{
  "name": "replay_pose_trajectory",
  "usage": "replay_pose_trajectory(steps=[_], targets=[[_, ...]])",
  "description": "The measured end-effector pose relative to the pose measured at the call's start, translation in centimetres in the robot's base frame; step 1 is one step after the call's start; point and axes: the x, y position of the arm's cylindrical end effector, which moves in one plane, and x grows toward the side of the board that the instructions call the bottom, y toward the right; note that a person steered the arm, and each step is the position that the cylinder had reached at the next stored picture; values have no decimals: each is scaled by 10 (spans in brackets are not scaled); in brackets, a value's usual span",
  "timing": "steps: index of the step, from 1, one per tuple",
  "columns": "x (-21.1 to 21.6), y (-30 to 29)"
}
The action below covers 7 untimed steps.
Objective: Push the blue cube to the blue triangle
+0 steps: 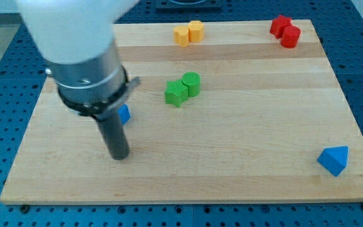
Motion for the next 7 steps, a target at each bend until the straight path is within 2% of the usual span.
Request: replay_pose_trajectory(steps=[2,3,5,7], targets=[[-49,-69],[-79,-71],[-86,-33],[-61,7]])
